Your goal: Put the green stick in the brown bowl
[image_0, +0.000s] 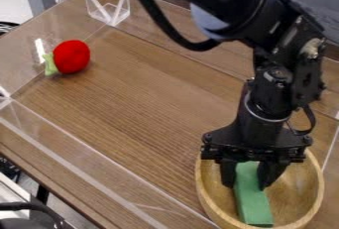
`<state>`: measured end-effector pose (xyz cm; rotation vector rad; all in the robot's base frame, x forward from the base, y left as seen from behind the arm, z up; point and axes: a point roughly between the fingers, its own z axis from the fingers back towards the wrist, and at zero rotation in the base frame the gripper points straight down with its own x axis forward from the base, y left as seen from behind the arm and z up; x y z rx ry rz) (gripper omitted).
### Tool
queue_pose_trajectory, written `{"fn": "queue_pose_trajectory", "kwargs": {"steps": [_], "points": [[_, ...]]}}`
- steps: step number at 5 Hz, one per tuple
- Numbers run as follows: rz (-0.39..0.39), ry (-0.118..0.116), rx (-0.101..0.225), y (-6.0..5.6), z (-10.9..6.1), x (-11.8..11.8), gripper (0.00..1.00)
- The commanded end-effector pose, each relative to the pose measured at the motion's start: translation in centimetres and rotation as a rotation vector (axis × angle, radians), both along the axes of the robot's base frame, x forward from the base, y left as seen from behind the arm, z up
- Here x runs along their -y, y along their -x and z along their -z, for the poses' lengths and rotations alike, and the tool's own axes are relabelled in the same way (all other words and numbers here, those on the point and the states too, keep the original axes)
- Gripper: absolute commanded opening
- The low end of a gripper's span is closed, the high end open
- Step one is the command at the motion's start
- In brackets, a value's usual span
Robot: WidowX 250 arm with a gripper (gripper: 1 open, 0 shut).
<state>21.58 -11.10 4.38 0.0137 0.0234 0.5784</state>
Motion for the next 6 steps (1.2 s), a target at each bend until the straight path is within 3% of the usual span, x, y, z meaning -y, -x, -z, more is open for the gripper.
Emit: {"fn": "queue_pose_trajectory", "kwargs": {"steps": [1, 2, 3, 4, 5, 6], "points": [[-0.013, 0.015, 0.037, -1.1, -1.2, 0.0, 1.00], [-0.018, 0.011, 0.034, -1.2, -1.0, -0.1, 1.00], [-0.021, 0.006, 0.031, -1.2, -0.8, -0.1, 0.00], [-0.023, 0.004, 0.028, -1.3, -1.0, -0.2, 1.00], [-0.026, 0.001, 0.025, -1.4, -1.2, -0.3, 1.00], [-0.019, 0.018, 0.043, -1.8, -2.8, -0.6, 1.00]]}}
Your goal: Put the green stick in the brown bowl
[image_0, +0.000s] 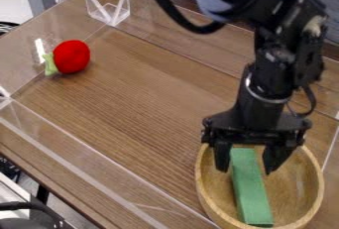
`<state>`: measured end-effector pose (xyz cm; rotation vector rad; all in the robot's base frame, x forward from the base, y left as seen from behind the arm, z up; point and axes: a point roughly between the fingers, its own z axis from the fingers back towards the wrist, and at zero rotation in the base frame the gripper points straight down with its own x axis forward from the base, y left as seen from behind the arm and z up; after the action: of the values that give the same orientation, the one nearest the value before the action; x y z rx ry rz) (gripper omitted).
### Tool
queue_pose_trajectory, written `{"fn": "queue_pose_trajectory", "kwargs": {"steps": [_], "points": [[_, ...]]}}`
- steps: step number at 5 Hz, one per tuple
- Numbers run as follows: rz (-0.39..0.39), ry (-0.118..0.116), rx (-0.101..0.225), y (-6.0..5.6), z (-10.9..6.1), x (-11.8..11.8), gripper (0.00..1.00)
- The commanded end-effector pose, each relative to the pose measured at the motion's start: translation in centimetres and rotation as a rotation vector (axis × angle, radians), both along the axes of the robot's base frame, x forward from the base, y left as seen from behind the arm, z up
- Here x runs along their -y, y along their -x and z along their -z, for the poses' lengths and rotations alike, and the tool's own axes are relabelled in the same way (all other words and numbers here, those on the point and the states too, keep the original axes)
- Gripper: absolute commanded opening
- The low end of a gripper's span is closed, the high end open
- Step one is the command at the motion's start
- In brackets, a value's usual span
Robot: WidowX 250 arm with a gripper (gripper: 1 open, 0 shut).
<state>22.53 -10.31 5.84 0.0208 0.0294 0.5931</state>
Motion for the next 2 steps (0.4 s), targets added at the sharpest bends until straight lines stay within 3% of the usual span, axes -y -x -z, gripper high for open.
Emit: {"fn": "queue_pose_trajectory", "kwargs": {"steps": [1, 2], "points": [[0.007, 0.061, 0.089, -1.5, -4.0, -0.2, 1.00], [0.023, 0.085, 0.128, -2.7, -6.6, -1.0, 1.00]]}}
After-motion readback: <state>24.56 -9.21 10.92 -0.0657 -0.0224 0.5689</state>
